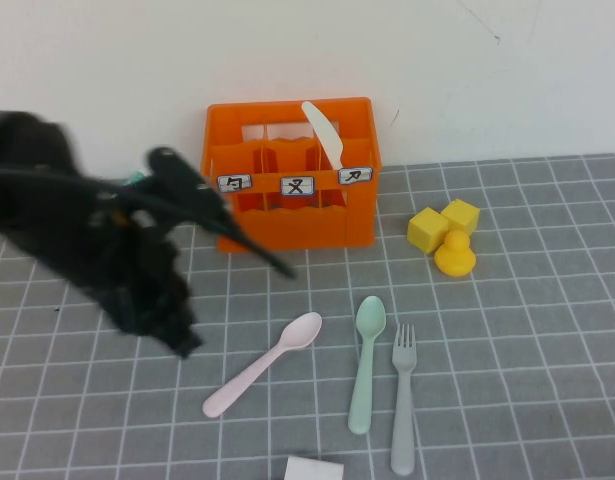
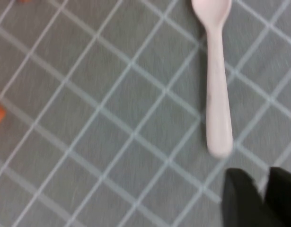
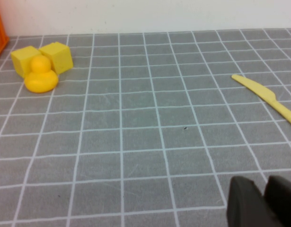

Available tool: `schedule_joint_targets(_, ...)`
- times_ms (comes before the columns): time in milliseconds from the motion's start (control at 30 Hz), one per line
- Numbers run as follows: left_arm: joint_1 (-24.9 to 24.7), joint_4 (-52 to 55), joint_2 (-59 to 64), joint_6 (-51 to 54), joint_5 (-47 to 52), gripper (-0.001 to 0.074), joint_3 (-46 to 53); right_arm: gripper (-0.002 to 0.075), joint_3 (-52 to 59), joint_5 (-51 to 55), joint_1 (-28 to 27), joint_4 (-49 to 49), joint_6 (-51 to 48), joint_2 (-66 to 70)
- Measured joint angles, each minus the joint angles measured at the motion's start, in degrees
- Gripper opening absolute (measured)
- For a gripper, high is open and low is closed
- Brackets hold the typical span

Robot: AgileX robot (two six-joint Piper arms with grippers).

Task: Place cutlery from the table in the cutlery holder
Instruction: Pick up the spoon

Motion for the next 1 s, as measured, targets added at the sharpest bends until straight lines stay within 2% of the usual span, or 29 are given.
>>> schedule_joint_targets(167,-3.1,0.6,8.7,-4.6,-1.3,0.0359,-4.7,0.009,0.0,0.0,0.0,0.0,0.0,0.0)
schedule_joint_targets(267,-4.0,0.9,13.6,-5.8,-1.8,0.0456,-7.5,0.009,0.0,0.0,0.0,0.0,0.0,0.0)
schedule_joint_targets(500,-4.8,2.7,23.5,-5.7,-3.0,0.0446,-12.2,0.009,0.0,0.0,0.0,0.0,0.0,0.0)
schedule_joint_targets(667,-7.4,7.6,28.7,-5.5,-5.5,0.0439,-13.6,0.009,0.0,0.0,0.0,0.0,0.0,0.0)
schedule_joint_targets(1000,-8.7,7.0,31.8,-6.0,-8.8,0.0439,-14.7,0.009,0.0,0.0,0.0,0.0,0.0,0.0)
